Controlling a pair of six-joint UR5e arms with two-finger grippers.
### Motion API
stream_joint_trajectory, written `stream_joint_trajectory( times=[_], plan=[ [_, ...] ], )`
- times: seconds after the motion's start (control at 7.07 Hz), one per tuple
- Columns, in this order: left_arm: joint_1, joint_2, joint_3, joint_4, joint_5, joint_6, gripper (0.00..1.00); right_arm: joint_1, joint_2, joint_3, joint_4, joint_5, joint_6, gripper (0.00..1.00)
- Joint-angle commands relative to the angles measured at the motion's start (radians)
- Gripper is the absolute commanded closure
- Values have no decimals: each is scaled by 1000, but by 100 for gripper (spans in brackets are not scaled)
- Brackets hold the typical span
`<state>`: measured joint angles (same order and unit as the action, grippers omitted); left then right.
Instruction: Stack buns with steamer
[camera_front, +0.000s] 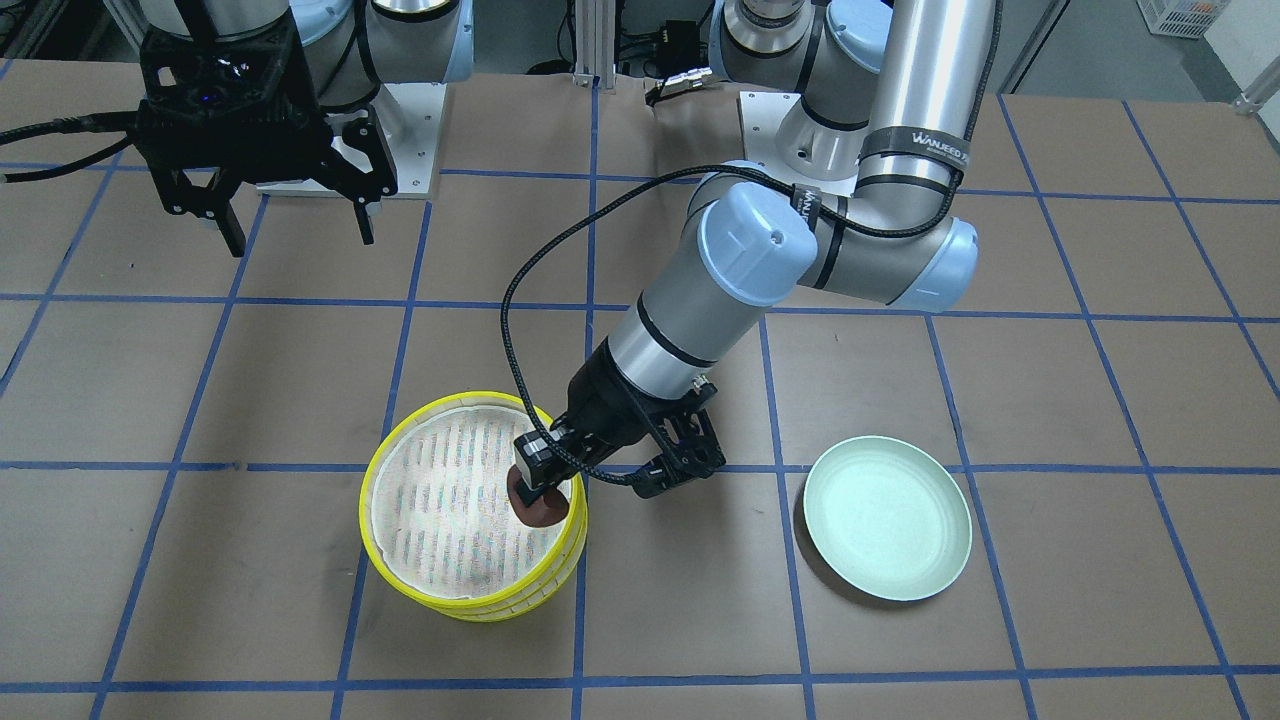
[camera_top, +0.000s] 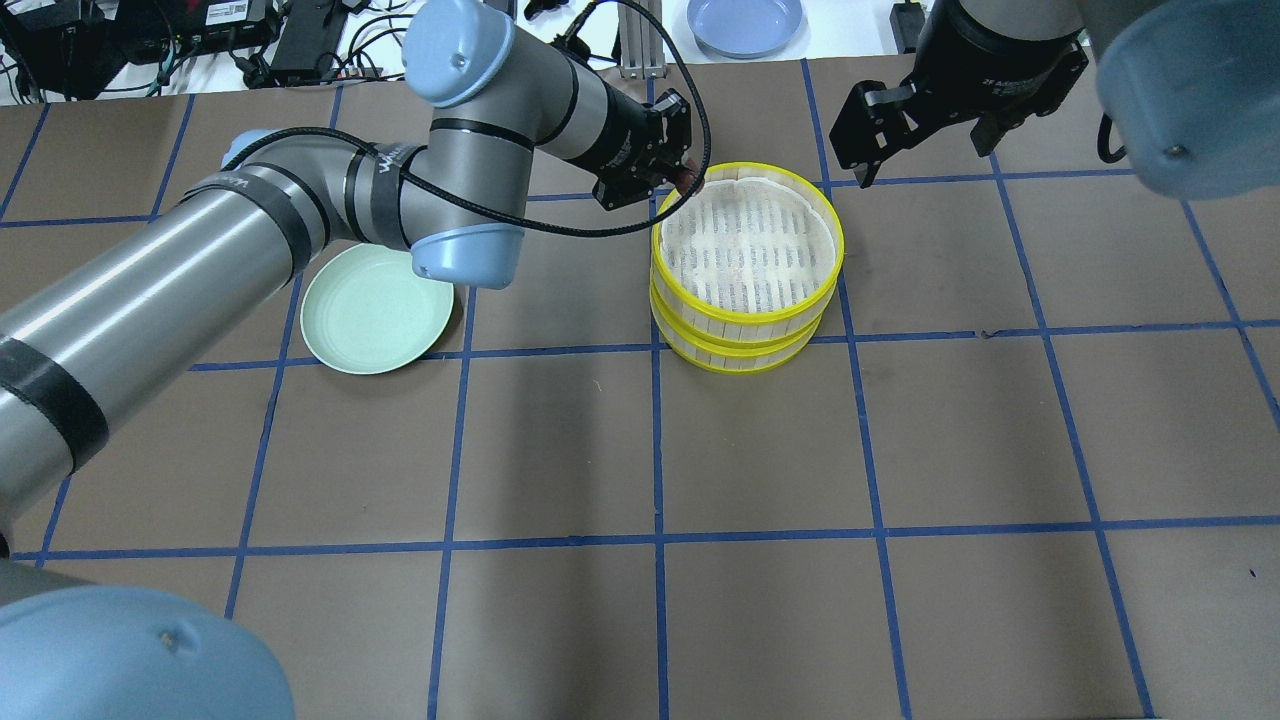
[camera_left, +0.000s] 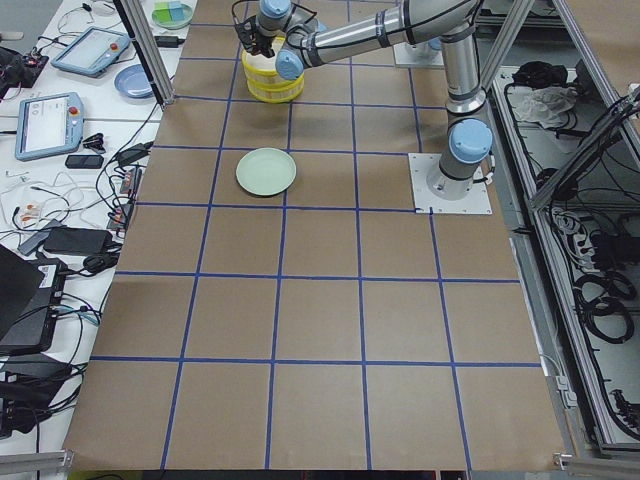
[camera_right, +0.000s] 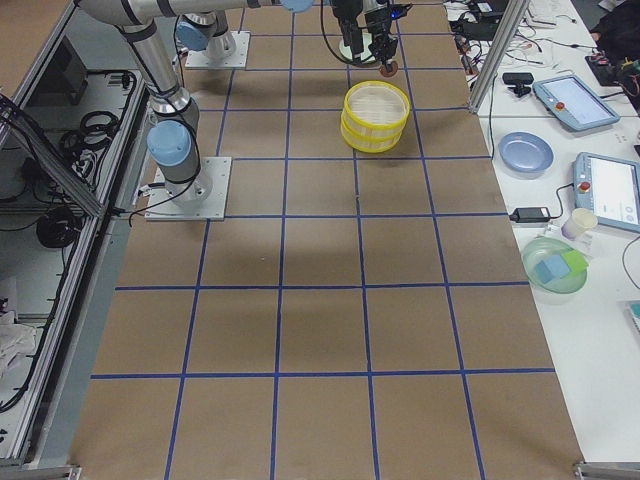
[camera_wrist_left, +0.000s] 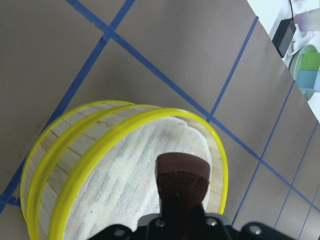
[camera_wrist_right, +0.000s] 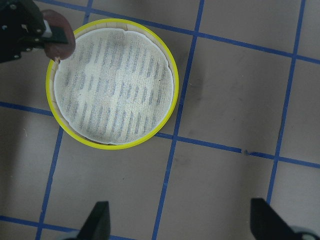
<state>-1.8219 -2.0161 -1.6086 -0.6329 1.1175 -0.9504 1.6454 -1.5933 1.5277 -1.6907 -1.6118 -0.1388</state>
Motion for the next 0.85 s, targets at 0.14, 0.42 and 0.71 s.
stream_joint_trajectory(
  times=[0.14, 0.42, 0.71],
  plan=[
    [-19, 0, -37, 4, -4, -10, 0, -3, -1, -1, -15, 1, 4, 0],
    [-20, 7, -36, 6, -8, -20, 0, -10, -1, 0, -20, 0, 4, 0],
    [-20, 7, -28, -7, -30, -22, 0, -13, 1, 0, -24, 1, 2, 0]
  ],
)
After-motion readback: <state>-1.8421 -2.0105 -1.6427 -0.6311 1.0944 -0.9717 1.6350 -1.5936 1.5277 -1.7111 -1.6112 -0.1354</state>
